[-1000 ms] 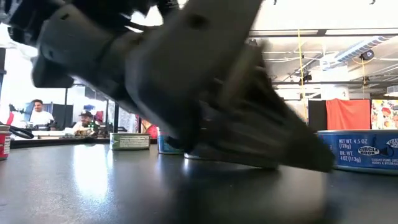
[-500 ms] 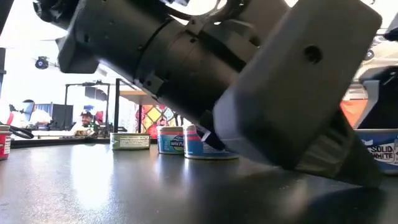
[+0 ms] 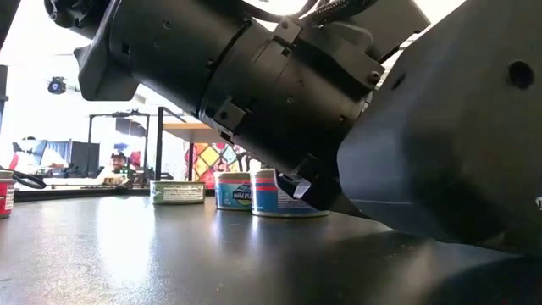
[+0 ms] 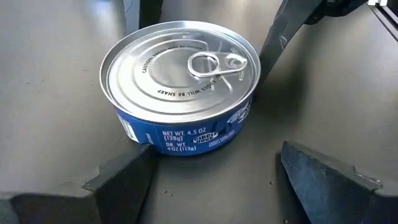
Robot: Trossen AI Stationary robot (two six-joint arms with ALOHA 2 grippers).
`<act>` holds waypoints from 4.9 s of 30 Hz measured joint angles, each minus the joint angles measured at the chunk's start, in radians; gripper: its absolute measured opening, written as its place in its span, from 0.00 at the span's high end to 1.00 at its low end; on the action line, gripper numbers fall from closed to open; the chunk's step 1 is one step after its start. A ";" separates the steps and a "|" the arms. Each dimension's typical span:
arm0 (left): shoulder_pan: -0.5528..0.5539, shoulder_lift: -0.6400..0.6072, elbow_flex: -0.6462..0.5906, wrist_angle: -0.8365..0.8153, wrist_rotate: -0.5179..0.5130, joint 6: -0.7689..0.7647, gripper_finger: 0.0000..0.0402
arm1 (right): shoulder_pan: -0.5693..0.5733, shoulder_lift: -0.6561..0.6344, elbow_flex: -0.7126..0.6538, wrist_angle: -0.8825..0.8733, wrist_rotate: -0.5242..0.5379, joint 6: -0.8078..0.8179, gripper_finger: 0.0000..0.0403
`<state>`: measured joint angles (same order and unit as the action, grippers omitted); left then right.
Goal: Stack canned seafood by type on shelf
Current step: Put the bottom blue tuna can on the shelf
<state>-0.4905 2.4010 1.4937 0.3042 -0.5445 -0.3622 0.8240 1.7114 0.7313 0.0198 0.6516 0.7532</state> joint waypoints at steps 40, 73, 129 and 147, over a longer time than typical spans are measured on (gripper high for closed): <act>0.022 -0.017 0.003 0.072 0.147 0.031 0.12 | 0.111 0.278 -0.162 0.814 0.367 -0.093 0.05; -0.066 -0.178 0.000 -0.307 0.118 0.027 0.11 | 0.085 0.193 -0.164 0.690 0.313 -0.138 0.12; 0.252 -1.464 -0.747 -0.450 -0.064 0.275 0.31 | -1.083 0.101 1.002 -0.563 -0.590 -0.998 0.10; 0.694 -1.517 -0.839 -0.129 0.317 0.431 0.65 | -1.222 0.188 1.022 -0.575 -0.716 -1.060 0.07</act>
<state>0.2036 0.8842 0.6546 0.1757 -0.2277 0.0689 -0.3983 1.8992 1.7536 -0.5547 -0.0647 -0.3068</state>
